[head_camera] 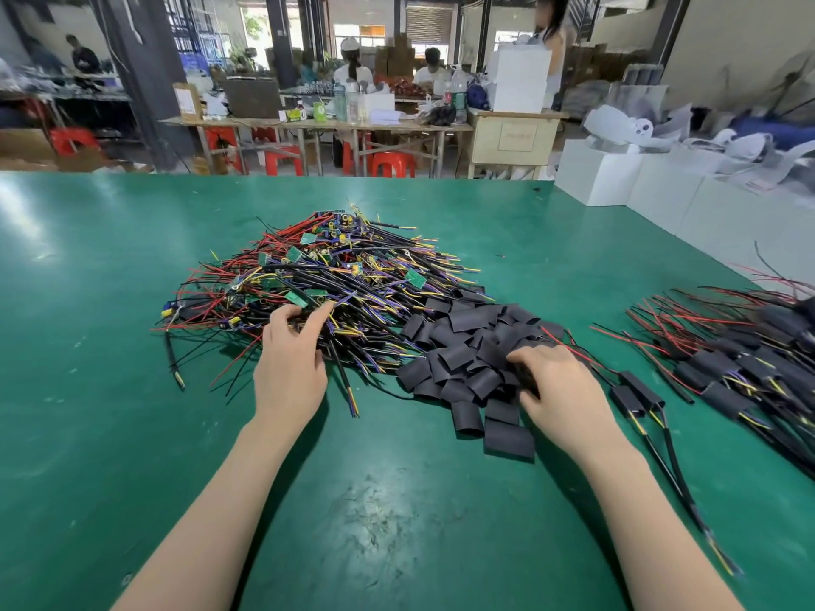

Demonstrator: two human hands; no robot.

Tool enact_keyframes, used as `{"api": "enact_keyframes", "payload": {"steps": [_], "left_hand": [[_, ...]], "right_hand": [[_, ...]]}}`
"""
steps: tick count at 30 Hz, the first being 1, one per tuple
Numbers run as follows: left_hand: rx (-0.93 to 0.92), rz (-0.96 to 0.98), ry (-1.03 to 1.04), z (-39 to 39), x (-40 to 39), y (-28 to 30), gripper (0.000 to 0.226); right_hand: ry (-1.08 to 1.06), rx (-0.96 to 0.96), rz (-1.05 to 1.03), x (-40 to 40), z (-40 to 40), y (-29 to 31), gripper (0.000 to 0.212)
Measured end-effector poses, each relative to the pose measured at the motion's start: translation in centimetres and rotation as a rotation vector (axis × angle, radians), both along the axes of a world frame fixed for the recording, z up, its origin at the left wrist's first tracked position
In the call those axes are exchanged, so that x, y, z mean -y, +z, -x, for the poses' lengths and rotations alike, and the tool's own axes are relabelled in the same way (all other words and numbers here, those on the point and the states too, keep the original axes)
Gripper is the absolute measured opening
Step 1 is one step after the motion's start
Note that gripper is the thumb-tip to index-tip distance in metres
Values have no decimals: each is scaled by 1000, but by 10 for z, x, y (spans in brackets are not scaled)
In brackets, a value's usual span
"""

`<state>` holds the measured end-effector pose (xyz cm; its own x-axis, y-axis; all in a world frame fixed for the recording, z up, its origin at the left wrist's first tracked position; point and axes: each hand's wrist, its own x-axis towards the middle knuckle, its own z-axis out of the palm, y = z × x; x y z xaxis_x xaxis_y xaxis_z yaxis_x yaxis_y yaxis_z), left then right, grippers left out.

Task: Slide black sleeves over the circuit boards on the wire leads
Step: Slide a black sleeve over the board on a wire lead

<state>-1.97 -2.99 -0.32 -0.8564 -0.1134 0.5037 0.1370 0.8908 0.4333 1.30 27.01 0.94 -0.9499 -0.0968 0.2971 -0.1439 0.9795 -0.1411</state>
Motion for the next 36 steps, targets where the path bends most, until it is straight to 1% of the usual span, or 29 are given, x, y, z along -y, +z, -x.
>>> {"api": "enact_keyframes", "payload": {"steps": [2, 5, 7, 12, 15, 17, 19, 21, 23, 25, 27, 28, 29, 30, 32, 33, 34, 36], "left_hand": [[-9, 3, -2, 0, -1, 0, 53], [-101, -27, -15, 0, -2, 1, 30], [-165, -53, -31, 0, 0, 1, 19], [-364, -198, -99, -2, 3, 12, 13], [-472, -166, -143, -6, 6, 18, 11], [-498, -97, -225, -9, 5, 21, 9], [-430, -14, -374, -12, 2, 21, 9], [-266, 49, -525, -12, 1, 21, 13], [-134, 48, -557, -13, 2, 20, 27], [-159, -37, -457, -10, 5, 21, 39], [-251, -90, -249, -3, 12, 22, 42], [-264, -78, -121, 1, 17, 22, 44], [-231, -38, -11, 6, 22, 20, 46], [-156, 12, 63, 10, 28, 19, 50], [27, 77, 104, 14, 34, 14, 53], [76, 90, 97, 14, 35, 12, 51], [79, 98, 94, 15, 36, 11, 49], [-5, 121, 118, 16, 38, 12, 42]], "right_hand": [[-2, -14, 44, -1, 0, 0, 41], [23, 17, 133, 0, -2, 1, 40], [35, 47, 162, 0, -3, 1, 40], [36, 44, 204, -2, -3, 2, 30], [42, 21, 207, -2, -3, 3, 27], [40, -1, 221, -2, -3, 4, 26], [43, -2, 241, -2, -4, 4, 24], [50, 31, 256, -2, -4, 5, 19], [41, 54, 290, -2, -3, 5, 20], [29, 60, 299, -3, -2, 4, 20], [35, 67, 291, -4, -2, 3, 20], [40, 69, 288, -4, -2, 3, 19], [45, 68, 283, -4, -2, 3, 18], [47, 65, 276, -5, -2, 3, 18], [37, 52, 275, -5, -2, 3, 23], [29, 50, 280, -6, -1, 2, 29], [23, 51, 283, -6, -1, 2, 34], [21, 48, 278, -6, 0, 1, 38]]}}
